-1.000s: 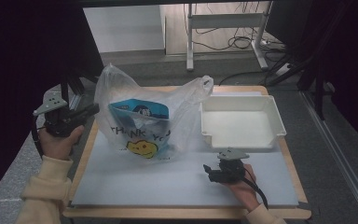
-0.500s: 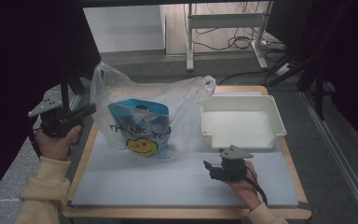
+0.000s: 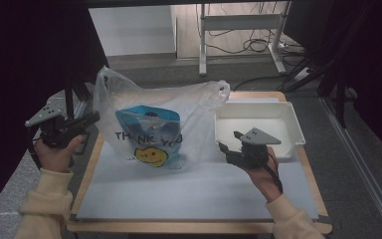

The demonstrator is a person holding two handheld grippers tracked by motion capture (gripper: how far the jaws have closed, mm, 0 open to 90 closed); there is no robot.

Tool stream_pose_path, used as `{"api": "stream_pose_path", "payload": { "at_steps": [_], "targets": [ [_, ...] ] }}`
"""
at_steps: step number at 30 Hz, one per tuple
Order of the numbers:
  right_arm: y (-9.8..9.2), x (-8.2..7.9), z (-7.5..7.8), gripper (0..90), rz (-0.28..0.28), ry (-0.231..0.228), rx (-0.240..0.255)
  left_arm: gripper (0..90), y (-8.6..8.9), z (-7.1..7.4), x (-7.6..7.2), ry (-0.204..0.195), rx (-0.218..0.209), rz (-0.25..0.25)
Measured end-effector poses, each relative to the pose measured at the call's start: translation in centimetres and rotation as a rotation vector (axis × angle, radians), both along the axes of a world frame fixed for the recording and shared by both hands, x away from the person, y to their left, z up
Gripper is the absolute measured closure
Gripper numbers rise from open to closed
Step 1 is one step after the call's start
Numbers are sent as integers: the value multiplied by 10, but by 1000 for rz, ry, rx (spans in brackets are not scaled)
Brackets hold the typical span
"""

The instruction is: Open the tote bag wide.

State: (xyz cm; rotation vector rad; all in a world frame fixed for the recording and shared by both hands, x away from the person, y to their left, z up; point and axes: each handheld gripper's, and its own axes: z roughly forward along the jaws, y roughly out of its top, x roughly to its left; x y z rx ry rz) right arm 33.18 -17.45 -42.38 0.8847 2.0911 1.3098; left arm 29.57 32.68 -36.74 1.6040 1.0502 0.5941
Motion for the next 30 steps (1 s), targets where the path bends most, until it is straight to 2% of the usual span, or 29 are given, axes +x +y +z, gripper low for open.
{"api": "stream_pose_path", "payload": {
  "at_steps": [1, 2, 4, 5, 6, 12, 16, 20, 23, 26, 27, 28, 30],
  "targets": [
    [0, 0, 0, 340, 0, 0, 0, 900, 0, 0, 0, 0, 0, 0],
    [3, 9, 9, 343, 3, 4, 13, 900, 1, -1, 0, 0, -3, 0],
    [4, 19, 16, 343, 2, 5, 27, 900, 2, -1, -1, -1, -3, 0],
    [4, 19, 16, 343, 2, 5, 27, 900, 2, -1, -1, -1, -3, 0],
    [6, 27, 22, 345, 3, 14, 40, 900, 2, 0, -1, -1, -4, 0],
    [17, 47, 34, 361, 24, 27, 53, 900, 1, 1, 0, -2, -4, -3],
    [24, 57, 41, 376, 30, 37, 76, 900, 0, 1, 0, -3, -5, -7],
    [29, 65, 43, 389, 27, 44, 73, 900, 0, 1, 0, -4, -6, -8],
    [33, 73, 42, 416, 38, 75, 101, 900, 1, 1, -2, -6, -5, -6],
    [38, 75, 40, 490, 60, 86, 105, 900, 2, 0, -3, -6, -6, -5],
    [38, 75, 40, 490, 60, 86, 105, 900, 2, 0, -3, -6, -6, -5],
    [43, 78, 41, 594, 90, 100, 110, 900, 2, 0, -3, -6, -11, -6],
    [48, 79, 43, 712, 112, 101, 118, 900, 1, -1, -3, -5, -12, -8]
  ]
}}
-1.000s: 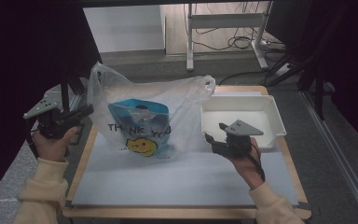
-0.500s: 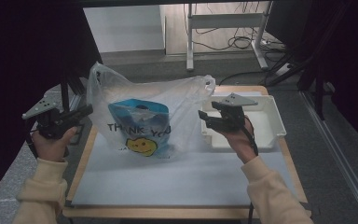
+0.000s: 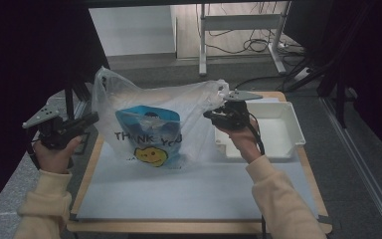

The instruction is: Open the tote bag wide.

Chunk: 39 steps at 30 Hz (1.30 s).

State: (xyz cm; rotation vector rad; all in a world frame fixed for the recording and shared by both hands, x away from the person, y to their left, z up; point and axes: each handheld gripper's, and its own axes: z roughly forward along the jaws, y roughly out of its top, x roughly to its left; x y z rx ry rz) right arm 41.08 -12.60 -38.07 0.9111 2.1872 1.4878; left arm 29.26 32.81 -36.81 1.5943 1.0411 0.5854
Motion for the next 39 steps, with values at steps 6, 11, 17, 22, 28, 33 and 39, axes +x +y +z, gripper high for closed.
{"api": "stream_pose_path", "payload": {
  "at_steps": [6, 11, 17, 22, 28, 33, 39],
  "targets": [
    [15, -7, 17, 883, 85, -69, 28, 900, 1, -1, -5, -11, -9, 0],
    [20, -22, 35, 888, 114, -148, 44, 900, 5, -2, -10, -18, -20, 9],
    [21, -32, 37, 888, 113, -170, 13, 900, 8, -9, -16, -15, -42, 15],
    [13, -35, 27, 887, 101, -154, 30, 900, 9, -16, -23, -12, -47, 12],
    [6, -40, 17, 887, 93, -142, 40, 900, 8, -23, -28, -4, -48, 10],
    [10, -40, 9, 887, 92, -137, 21, 900, 5, -28, -28, 6, -38, 12],
    [15, -40, -1, 887, 100, -125, -9, 900, 1, -37, -26, 27, -22, 13]
  ]
}}
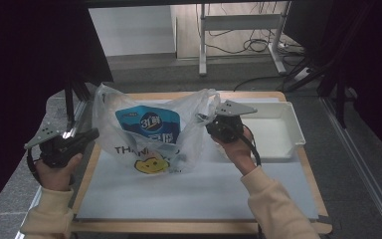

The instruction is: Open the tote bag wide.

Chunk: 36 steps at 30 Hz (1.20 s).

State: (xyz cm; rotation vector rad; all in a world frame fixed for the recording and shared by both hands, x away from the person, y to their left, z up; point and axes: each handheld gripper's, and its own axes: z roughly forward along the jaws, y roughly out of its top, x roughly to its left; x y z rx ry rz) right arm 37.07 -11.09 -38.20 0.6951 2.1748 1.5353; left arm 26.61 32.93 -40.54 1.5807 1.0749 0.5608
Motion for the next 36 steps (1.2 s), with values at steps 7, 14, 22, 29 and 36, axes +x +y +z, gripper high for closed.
{"api": "stream_pose_path", "payload": {
  "at_steps": [7, 14, 22, 29, 36],
  "targets": [
    [-2, 0, -9, 887, -5, 13, -4, 900, 0, -5, -3, 10, 11, 4],
    [-3, -1, -21, 887, -2, 40, -3, 900, -1, -14, -5, 33, 16, 3],
    [1, -2, -35, 887, -9, 53, -16, 900, 0, -27, -5, 59, 8, 11],
    [7, -8, -48, 887, -5, 68, -23, 900, 1, -38, -7, 85, 7, 13],
    [8, -13, -56, 887, 7, 78, -27, 900, 1, -45, -10, 104, 4, 15]
  ]
}}
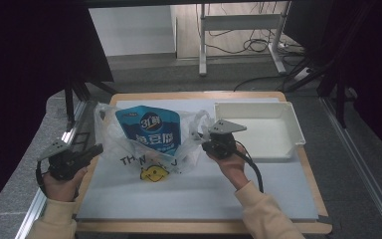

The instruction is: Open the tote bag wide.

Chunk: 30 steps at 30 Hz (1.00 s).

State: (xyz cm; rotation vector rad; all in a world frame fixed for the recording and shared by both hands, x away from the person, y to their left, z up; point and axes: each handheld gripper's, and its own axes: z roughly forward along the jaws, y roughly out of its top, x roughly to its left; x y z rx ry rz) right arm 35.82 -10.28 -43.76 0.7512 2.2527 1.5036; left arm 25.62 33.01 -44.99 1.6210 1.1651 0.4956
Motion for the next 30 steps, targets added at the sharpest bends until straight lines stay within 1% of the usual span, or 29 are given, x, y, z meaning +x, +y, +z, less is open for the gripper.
{"api": "stream_pose_path", "payload": {
  "at_steps": [3, 5, 6, 7, 8, 10, 11, 18, 19, 20, 21, 23, 26, 30],
  "targets": [
    [-2, -2, -7, 887, -2, 3, 13, 900, 1, -3, -2, 8, -11, 1],
    [-1, -1, -13, 887, -3, 20, -11, 900, 1, -4, -3, 13, -14, 2],
    [-1, -1, -13, 887, -3, 20, -11, 900, 1, -4, -3, 13, -14, 2],
    [-2, 0, -18, 887, -5, 33, -10, 900, 0, -6, -4, 18, -13, 1],
    [-2, 0, -18, 887, -5, 33, -10, 900, 0, -6, -4, 18, -13, 1],
    [-2, 1, -23, 887, -8, 46, -19, 900, -1, -8, -4, 24, -10, -1],
    [-2, 1, -25, 887, -10, 53, -21, 900, -1, -11, -4, 33, -9, -3],
    [1, -2, -32, 886, -8, 62, -47, 900, 0, -21, -6, 60, -6, 0],
    [2, -3, -37, 887, -8, 67, -50, 900, 1, -24, -6, 67, -6, 1],
    [2, -3, -37, 887, -8, 67, -50, 900, 1, -24, -6, 67, -6, 1],
    [2, -3, -42, 887, -10, 82, -61, 900, 2, -26, -7, 73, -6, 3],
    [1, -2, -45, 887, -11, 90, -67, 900, 2, -28, -7, 78, -6, 2],
    [1, -2, -45, 887, -14, 93, -67, 900, 1, -30, -7, 83, -6, 1],
    [2, -4, -49, 887, -16, 94, -89, 900, 1, -36, -9, 98, 0, 0]
  ]
}}
